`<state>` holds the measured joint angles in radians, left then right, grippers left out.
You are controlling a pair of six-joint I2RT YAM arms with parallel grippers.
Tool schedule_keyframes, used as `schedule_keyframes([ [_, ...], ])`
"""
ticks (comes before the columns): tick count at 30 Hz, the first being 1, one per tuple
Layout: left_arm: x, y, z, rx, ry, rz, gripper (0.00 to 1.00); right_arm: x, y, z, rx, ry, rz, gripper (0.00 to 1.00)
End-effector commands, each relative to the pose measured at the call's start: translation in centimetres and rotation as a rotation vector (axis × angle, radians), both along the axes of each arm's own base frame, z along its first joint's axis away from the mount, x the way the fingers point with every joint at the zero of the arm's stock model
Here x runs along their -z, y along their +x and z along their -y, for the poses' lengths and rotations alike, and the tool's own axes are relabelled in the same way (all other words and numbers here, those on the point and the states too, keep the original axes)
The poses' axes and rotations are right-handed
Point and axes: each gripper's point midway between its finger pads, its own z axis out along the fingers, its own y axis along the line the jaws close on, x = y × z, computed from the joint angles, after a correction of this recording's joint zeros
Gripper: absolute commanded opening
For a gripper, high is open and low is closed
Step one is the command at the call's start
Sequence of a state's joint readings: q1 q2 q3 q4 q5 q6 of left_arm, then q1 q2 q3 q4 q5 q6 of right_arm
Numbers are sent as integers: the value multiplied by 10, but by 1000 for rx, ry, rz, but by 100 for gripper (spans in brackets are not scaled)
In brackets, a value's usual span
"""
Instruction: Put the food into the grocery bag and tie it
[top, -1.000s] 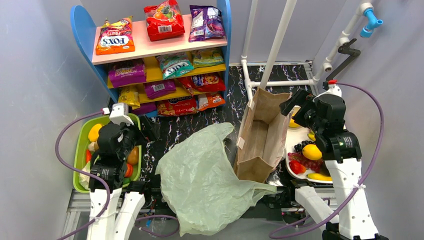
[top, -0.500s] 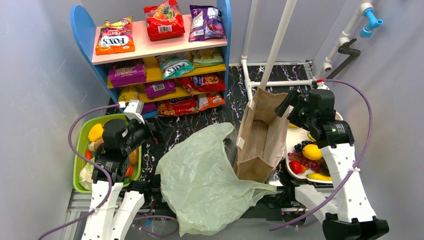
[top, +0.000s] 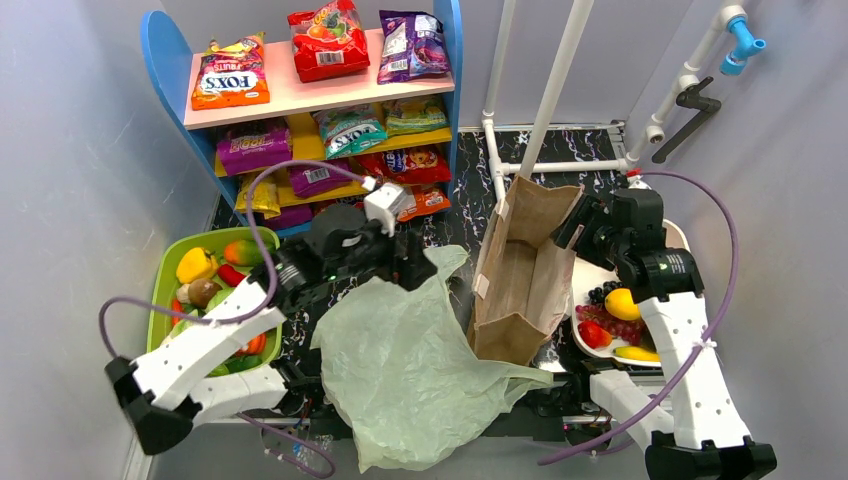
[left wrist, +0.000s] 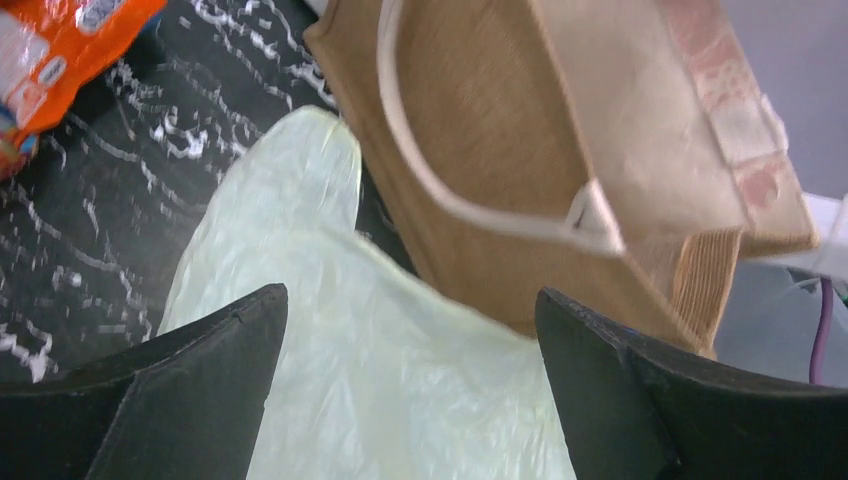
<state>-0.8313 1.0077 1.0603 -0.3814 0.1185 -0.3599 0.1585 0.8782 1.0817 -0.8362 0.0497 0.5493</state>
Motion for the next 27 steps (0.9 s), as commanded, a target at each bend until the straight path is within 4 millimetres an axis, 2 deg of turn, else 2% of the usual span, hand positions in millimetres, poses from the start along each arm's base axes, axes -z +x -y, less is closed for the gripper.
schedule_keyframes([
  [1,-21,33,37,-69,-20,45,95,-2,-7,-5,-34,19,26,71],
  [4,-18,44,63,-56,-18,29,95,0,-11,-5,-41,19,26,69],
  [6,-19,43,78,-15,-30,12,95,1,-13,-6,-48,16,25,67],
  [14,-16,45,118,38,-56,-12,91,6,-14,-5,-57,8,21,64],
  [19,-11,46,136,73,-56,-28,88,7,-14,-5,-57,6,20,62],
  [24,-2,43,146,90,-47,-52,83,9,-12,-7,-67,11,13,56],
  [27,-12,38,142,86,-60,-33,86,8,-13,-10,-81,21,10,53],
])
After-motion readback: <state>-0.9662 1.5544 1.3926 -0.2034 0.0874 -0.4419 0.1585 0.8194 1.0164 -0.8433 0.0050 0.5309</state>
